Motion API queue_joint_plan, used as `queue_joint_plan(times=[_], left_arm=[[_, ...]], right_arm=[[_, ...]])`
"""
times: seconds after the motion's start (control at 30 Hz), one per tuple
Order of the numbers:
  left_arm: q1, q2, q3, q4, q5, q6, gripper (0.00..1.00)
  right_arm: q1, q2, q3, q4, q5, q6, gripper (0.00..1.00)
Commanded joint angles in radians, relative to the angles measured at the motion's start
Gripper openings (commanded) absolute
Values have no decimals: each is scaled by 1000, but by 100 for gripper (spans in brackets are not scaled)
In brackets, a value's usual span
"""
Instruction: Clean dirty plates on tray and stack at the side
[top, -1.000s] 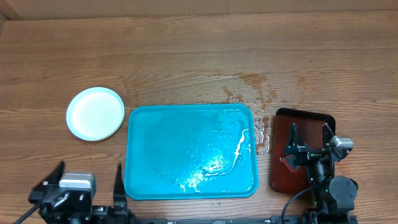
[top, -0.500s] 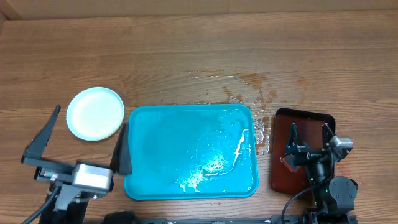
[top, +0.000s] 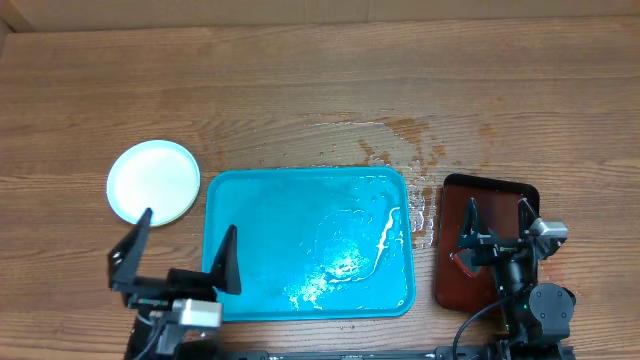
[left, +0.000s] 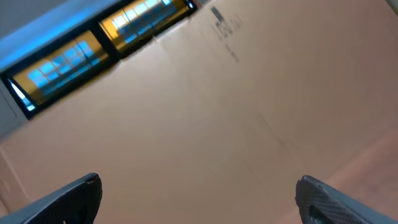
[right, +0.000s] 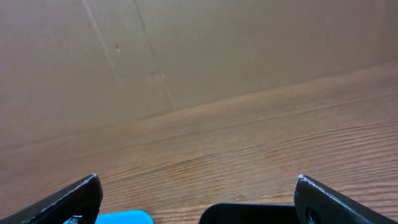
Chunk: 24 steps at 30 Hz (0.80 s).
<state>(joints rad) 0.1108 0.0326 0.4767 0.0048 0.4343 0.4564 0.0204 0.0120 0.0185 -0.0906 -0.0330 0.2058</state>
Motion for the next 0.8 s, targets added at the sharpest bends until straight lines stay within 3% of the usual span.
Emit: queue_joint_plan(times=[0.0, 0.4, 0.77], left_arm=[[-7, -29, -77, 7, 11, -18, 100], [-7, -29, -281, 49, 11, -136, 100], [-23, -29, -473, 285, 10, -281, 100]], right_arm=[[4, -9, -11, 7, 13, 4, 100], [4, -9, -11, 7, 13, 4, 100], [4, -9, -11, 7, 13, 4, 100]])
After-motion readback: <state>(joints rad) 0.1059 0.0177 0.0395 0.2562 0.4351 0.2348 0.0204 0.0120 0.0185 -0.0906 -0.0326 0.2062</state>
